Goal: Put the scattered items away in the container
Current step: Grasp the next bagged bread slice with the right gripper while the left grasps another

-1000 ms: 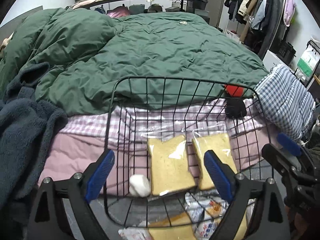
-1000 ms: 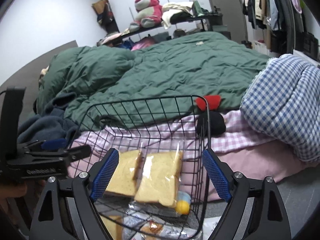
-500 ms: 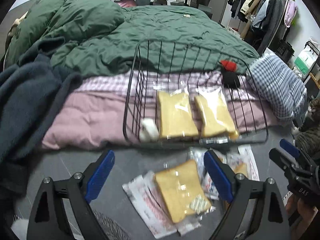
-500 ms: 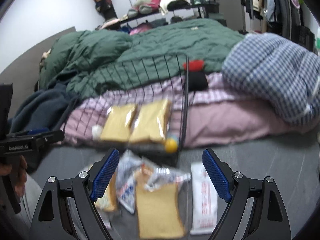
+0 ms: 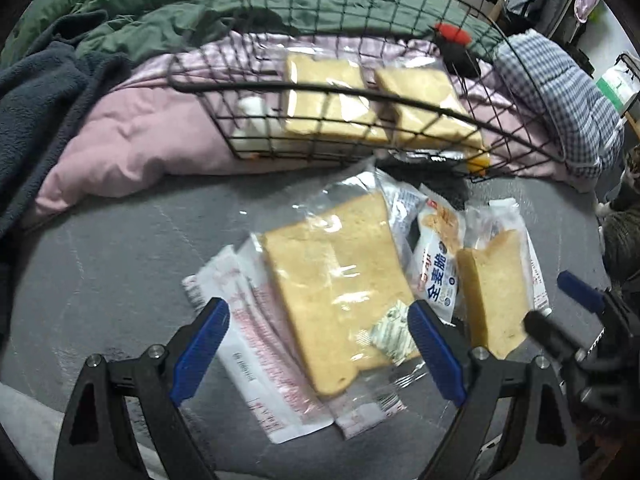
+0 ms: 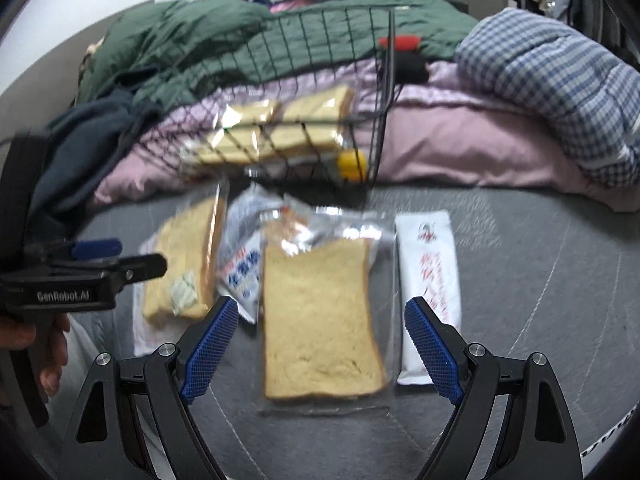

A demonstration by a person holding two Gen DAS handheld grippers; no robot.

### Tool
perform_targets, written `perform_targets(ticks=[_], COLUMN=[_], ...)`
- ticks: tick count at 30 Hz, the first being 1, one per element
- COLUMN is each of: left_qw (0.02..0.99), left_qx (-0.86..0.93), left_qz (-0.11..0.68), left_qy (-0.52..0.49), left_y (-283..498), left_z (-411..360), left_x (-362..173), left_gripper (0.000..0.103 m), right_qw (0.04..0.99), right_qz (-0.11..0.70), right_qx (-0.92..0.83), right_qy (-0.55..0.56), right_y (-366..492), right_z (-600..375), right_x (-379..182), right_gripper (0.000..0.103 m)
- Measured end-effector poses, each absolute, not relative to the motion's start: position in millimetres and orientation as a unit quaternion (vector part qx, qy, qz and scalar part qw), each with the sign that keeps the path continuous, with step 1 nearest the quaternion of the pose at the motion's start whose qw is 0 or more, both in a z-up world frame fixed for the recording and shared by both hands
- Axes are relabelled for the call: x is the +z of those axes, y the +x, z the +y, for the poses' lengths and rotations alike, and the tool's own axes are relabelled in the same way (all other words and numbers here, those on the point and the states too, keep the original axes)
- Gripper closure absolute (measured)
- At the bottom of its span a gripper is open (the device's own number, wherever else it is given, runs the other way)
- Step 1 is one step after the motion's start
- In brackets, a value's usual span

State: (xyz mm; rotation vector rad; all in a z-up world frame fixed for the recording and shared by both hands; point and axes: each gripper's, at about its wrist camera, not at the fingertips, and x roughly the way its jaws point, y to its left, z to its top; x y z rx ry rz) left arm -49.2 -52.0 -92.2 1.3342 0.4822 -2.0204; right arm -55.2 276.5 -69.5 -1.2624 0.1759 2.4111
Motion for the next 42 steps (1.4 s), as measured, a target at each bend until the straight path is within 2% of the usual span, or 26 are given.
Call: perform_targets(ticks=[5,7,10,13,16,21,28,34,35,36,42], left_qw=[0.321,0.329,0.343,0.343,0.347,0.341,0.339,0.336,0.336,0.336,0.337], left_qx=[-0.771,-0.768,-0.766,-0.761,-0.75,-0.754,-0.752,-0.753,-0.753,-0.753,-0.757], left_qz=[0.189,0.187,0.178,0.2,0.224,0.213,0.225,0.228,0.229,0.229,0.226], left_qy=[0.516,0.517,0.515,0.514,0.518,0.52,0.518,0.518,0.518,0.518,0.512], left_y=[-71,-79,-84,-77,-65,-63,-58,-56,-56,-56,-53], left_z=[-49,-50,-54,-66,-76,-73,-73,-72,-72,-72,-69], left_x=[-108,-115,-121,-128,-136,-131,-129,-129,-130,-130,-119], left_gripper=[0.013,0.008,0.008,0.008,0.014,0.023,0.024,0.024,0.024,0.024,0.026], right_qw=[0.21,0.211,0.213,0.215,0.214,0.215,0.205,0.209,0.209,0.21,0.207], right_qz=[0.069,0.073,0.082,0.093,0.094,0.105,0.135,0.089,0.076,0.069,0.062], right_qx=[0.86,0.86,0.858,0.855,0.852,0.846,0.842,0.836,0.839,0.84,0.848], right_qy=[-0.46,-0.459,-0.46,-0.463,-0.468,-0.476,-0.48,-0.499,-0.496,-0.495,-0.483], right_y=[-53,-52,-52,-55,-62,-70,-75,-85,-86,-86,-86], right_z=[281,284,291,297,298,300,301,287,284,282,276], right_x=[-82,-82,-85,-88,-93,-107,-121,-134,-134,-134,-116], right_gripper=[0.015,0.015,0.015,0.015,0.015,0.015,0.011,0.01,0.012,0.022,0.034])
